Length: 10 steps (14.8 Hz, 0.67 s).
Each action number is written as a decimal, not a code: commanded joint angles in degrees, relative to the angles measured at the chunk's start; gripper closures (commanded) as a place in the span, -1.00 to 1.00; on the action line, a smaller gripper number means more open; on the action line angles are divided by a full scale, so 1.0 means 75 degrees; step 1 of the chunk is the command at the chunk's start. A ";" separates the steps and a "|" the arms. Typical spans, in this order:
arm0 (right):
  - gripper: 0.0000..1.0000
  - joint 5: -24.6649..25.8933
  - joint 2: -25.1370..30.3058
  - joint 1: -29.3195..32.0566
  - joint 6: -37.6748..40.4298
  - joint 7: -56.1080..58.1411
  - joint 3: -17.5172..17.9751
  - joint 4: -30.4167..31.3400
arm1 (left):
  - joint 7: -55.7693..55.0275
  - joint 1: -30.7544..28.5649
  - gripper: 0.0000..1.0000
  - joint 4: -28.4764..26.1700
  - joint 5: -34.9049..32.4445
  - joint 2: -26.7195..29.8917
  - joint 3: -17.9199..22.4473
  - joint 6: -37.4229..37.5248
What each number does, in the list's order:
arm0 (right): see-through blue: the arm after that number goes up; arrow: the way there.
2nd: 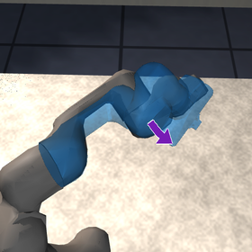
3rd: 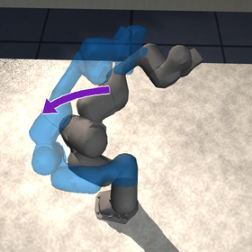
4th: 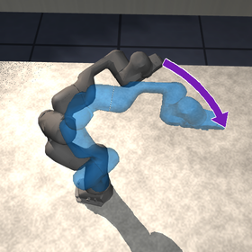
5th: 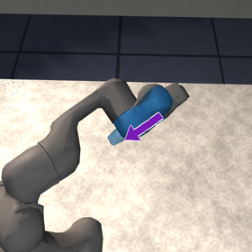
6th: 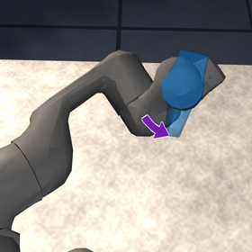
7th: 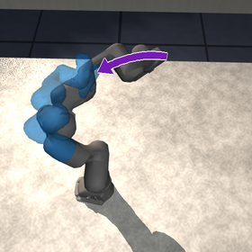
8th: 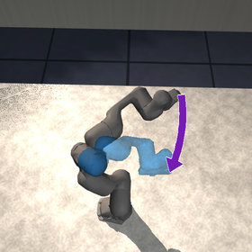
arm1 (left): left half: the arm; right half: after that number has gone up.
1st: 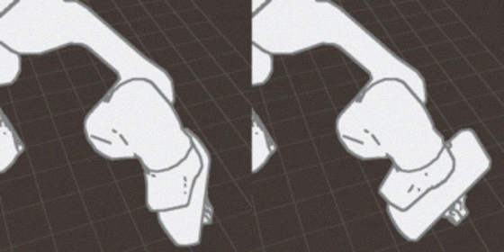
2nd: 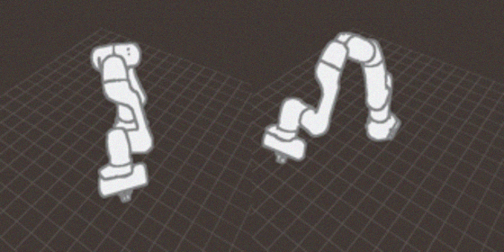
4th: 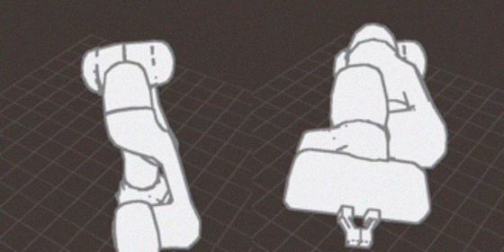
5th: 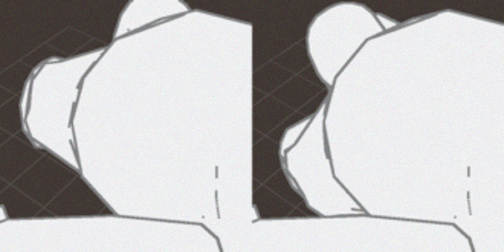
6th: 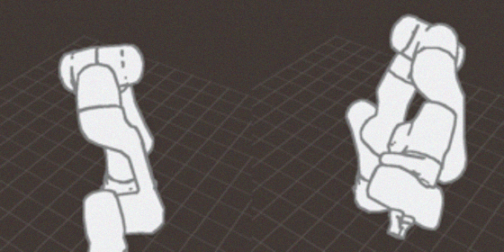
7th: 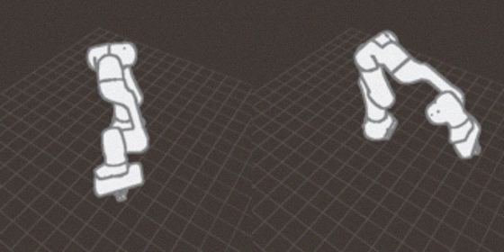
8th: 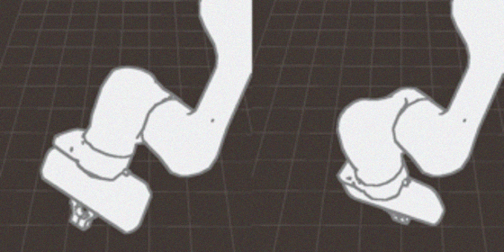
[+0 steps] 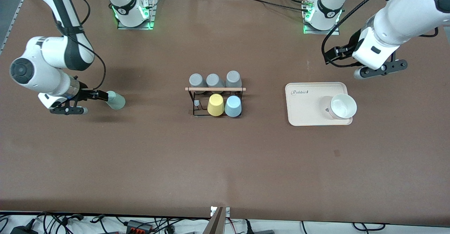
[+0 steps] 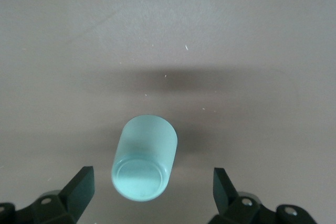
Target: Hang scattered cups on rack with three cups
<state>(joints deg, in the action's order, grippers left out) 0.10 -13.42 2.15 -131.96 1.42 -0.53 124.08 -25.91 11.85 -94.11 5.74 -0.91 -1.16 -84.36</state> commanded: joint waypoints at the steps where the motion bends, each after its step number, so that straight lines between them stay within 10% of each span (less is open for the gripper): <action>1: -1.00 -0.0026 -0.0015 -0.0018 -0.0523 -0.0178 0.0024 0.0448 | 0.1701 -0.1223 -1.00 0.0217 -0.0062 -0.0180 -0.0371 -0.0201; 10: -1.00 -0.0061 -0.0496 -0.0041 -0.1004 -0.0225 0.0071 0.0437 | 0.1755 -0.2739 -1.00 0.0549 -0.0835 -0.0148 -0.2237 0.0081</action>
<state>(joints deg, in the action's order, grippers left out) 0.10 -16.71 1.98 -138.35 0.56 -0.26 127.05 -13.34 -4.79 -90.45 0.41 -2.39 -16.03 -83.86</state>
